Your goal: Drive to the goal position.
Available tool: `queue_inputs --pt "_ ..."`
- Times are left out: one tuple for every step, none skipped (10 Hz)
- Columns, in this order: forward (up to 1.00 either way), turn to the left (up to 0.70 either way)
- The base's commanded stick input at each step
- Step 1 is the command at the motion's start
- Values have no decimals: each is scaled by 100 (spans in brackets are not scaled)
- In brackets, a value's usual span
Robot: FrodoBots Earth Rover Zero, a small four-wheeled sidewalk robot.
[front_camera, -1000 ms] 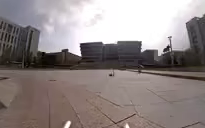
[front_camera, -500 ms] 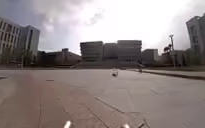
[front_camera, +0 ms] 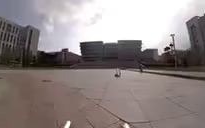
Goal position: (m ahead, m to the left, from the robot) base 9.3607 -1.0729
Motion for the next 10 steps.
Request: queue_inputs --pt "60 0" --pt "60 0" --pt "60 0" --pt "60 0" --pt "60 0" --pt "60 0" --pt "60 0" --pt "60 0" --pt "60 0" --pt "60 0"
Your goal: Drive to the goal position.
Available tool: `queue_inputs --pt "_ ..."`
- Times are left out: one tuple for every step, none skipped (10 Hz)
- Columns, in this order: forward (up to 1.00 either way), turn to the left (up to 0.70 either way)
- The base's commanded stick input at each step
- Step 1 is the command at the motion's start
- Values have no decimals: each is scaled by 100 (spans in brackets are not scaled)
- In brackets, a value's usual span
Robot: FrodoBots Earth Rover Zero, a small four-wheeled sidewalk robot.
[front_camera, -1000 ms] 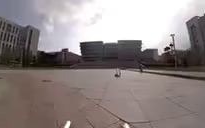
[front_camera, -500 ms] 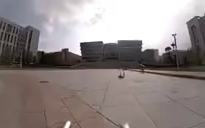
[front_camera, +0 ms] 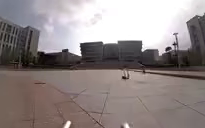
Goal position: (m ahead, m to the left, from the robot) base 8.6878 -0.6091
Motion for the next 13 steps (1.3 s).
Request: queue_inputs --pt "60 0" --pt "60 0" --pt "60 0" --pt "60 0" --pt "60 0" --pt "60 0" --pt "60 0" --pt "60 0" --pt "60 0" --pt "60 0" --pt "60 0" --pt "60 0" --pt "60 0"
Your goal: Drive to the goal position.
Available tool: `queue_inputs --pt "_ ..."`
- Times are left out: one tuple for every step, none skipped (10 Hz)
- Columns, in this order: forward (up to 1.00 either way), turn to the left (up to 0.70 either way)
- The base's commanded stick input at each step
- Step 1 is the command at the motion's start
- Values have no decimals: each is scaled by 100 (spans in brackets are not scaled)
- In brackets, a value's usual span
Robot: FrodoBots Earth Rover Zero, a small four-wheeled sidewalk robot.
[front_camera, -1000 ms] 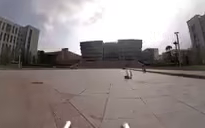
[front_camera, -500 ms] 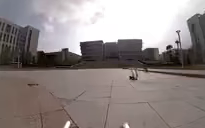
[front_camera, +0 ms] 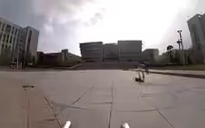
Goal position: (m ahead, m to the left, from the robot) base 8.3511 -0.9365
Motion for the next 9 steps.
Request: queue_inputs --pt "60 0" --pt "60 0" --pt "60 0" --pt "60 0" --pt "60 0" --pt "60 0" --pt "60 0" --pt "60 0" --pt "60 0"
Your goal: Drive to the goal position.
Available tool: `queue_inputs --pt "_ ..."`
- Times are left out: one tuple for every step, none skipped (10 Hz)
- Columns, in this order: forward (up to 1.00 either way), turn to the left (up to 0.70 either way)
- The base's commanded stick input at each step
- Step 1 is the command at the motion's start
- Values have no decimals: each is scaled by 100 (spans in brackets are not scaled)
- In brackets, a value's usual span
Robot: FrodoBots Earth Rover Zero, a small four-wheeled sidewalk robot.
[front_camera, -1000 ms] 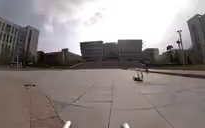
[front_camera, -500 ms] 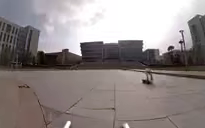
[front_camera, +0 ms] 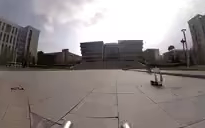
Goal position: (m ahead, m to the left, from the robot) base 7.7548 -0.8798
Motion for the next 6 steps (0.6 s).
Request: queue_inputs --pt "60 0" --pt "60 0" --pt "60 0" --pt "60 0" --pt "60 0" --pt "60 0"
